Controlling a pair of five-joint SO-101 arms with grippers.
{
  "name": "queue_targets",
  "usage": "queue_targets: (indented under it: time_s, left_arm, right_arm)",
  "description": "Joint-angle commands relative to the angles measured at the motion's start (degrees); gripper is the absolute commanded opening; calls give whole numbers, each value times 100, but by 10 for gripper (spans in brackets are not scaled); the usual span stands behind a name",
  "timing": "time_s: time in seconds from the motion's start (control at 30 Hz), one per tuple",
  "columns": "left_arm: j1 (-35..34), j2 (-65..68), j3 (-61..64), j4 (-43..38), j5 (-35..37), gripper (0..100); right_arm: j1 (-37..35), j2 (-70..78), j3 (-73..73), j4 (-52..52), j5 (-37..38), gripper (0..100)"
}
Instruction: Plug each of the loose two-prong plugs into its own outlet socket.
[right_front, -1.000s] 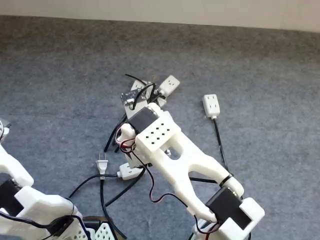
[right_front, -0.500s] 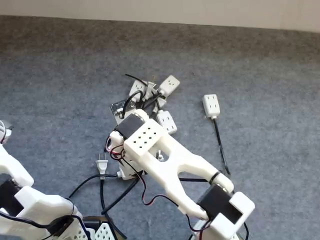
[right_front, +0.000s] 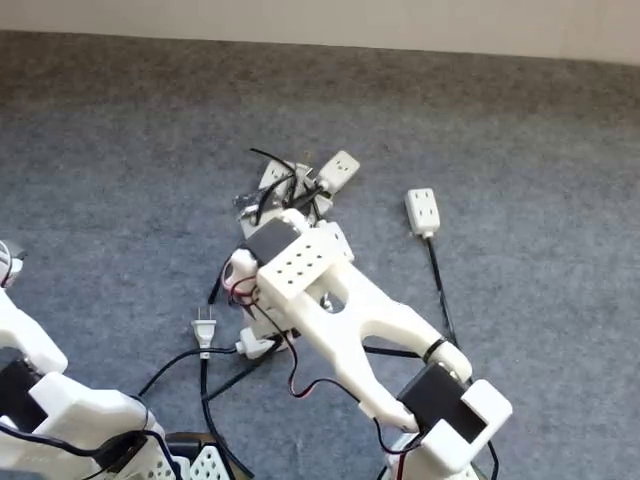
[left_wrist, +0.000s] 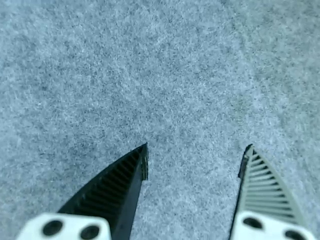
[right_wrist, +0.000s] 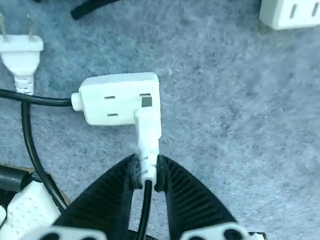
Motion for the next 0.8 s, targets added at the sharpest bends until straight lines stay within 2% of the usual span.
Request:
queue_targets:
  time_s: [0.0,0.6,0.77]
  left_arm:
    - [92,-31,-22,-70,26,303]
    - [75,-31,-22,-62,26,303]
    - [84,-31,-22,-62,26,303]
  right_arm:
    - [163,-66,-92,-101,0,5]
    - [-163,-40,-31,-57,0,5]
    - [-154,646,-75,-92,0,5]
